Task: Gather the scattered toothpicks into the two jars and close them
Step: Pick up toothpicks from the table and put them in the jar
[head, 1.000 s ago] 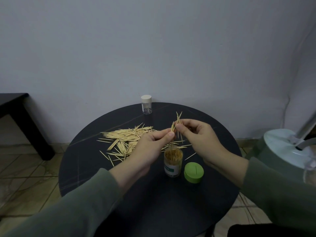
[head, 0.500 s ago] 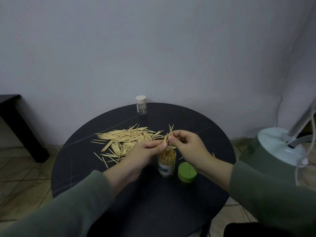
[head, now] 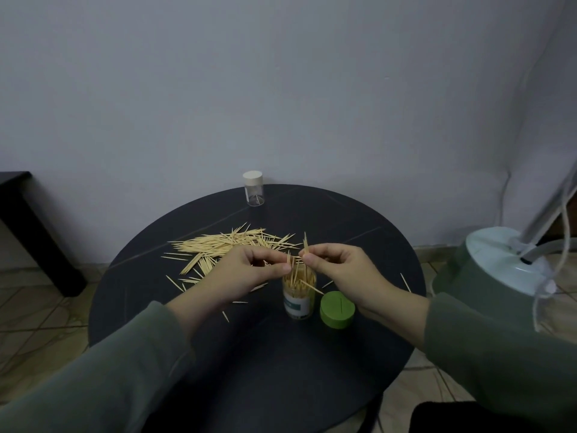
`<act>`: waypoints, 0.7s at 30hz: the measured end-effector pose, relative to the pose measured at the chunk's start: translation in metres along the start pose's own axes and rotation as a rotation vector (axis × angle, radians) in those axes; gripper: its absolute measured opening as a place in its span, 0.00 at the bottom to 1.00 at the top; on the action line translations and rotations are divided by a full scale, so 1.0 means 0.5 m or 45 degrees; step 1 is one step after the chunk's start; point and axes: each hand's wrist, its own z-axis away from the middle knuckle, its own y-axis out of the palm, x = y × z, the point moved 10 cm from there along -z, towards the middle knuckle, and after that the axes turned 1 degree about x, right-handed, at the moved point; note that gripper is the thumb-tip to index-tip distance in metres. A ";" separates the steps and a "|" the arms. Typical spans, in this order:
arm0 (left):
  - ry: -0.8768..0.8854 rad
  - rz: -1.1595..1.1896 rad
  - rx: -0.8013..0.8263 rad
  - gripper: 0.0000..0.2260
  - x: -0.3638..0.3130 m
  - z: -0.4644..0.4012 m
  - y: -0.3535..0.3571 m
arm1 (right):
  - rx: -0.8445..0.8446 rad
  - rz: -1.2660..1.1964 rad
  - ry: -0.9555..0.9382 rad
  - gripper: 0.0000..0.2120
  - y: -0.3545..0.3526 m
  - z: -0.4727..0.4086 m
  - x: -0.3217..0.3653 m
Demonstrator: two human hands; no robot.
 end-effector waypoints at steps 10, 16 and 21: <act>0.305 -0.422 -0.072 0.09 -0.044 0.001 0.006 | 0.017 0.323 -0.079 0.07 -0.001 -0.003 0.004; 0.231 -0.470 -0.069 0.14 -0.017 -0.006 -0.001 | 0.050 0.560 -0.044 0.07 -0.004 -0.015 -0.013; 0.215 -0.490 0.149 0.32 -0.018 0.006 0.030 | 0.081 0.711 -0.201 0.11 -0.013 -0.013 0.013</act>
